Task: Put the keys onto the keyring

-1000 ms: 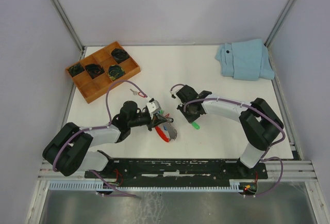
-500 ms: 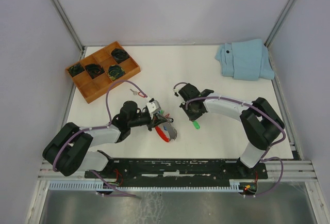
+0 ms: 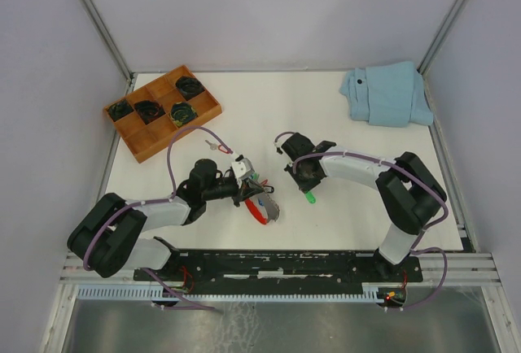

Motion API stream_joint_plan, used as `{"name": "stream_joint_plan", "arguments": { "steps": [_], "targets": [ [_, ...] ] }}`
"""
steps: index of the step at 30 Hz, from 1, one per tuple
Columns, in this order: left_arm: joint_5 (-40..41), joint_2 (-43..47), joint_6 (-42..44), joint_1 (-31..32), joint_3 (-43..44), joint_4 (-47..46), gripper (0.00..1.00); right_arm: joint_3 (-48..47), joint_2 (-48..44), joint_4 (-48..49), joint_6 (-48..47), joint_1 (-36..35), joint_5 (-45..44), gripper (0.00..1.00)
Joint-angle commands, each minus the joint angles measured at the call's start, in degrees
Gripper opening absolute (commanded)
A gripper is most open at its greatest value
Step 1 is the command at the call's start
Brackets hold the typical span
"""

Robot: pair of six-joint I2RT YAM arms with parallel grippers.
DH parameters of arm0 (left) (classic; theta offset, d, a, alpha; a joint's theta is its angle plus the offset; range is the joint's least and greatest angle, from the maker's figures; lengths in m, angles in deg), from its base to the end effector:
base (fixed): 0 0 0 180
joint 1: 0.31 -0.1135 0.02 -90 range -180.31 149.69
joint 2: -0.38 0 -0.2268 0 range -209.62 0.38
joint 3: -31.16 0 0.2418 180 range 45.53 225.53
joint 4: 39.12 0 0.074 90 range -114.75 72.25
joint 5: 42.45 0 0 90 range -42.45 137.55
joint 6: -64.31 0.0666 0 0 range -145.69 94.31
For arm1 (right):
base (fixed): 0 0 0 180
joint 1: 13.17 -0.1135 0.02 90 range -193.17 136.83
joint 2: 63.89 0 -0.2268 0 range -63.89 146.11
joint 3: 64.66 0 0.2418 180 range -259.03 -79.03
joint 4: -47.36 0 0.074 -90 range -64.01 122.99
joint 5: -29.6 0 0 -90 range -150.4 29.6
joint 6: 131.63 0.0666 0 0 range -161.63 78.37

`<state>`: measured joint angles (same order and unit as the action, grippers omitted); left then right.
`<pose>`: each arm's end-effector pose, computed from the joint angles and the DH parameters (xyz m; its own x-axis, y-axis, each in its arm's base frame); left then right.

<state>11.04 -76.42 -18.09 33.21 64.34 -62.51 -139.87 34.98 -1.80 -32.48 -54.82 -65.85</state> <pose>0.1973 -0.1782 0.1234 -0.1655 0.2371 -0.9573 0.9394 0.3334 -0.0798 0.2417 0.2065 0.1065 -0.8067 -0.5056 -0.3060 -0.5189 0.8537 -0.0426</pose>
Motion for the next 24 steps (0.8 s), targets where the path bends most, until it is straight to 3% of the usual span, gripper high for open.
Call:
{"name": "stream_joint_plan", "arguments": {
  "steps": [1, 8, 14, 20, 24],
  "targets": [
    [-2.38, -0.23, 1.45, 0.14, 2.29, -2.21, 0.03, -1.80, 0.75, -0.19, 0.18, 0.24, -0.03, 0.12],
    [-8.78, -0.99, 2.19, 0.30, 1.60, -5.48, 0.03, -2.10, 0.09, -0.22, -1.19, 0.33, 0.15, 0.01],
    [-12.68, -1.57, 4.64, 2.19, 1.42, -6.54, 0.03, 0.21, -6.18, 2.23, -7.61, 0.27, 4.85, 0.01],
    [-10.74, 0.94, 8.34, 3.18, 0.04, -6.03, 0.03, 6.39, -16.25, 9.94, -14.88, -0.39, 13.18, 0.01],
    [-10.23, 3.44, 11.13, 3.28, -0.89, -6.06, 0.03, 14.06, -24.96, 20.18, -19.67, -0.71, 17.58, 0.01]
  ]
}}
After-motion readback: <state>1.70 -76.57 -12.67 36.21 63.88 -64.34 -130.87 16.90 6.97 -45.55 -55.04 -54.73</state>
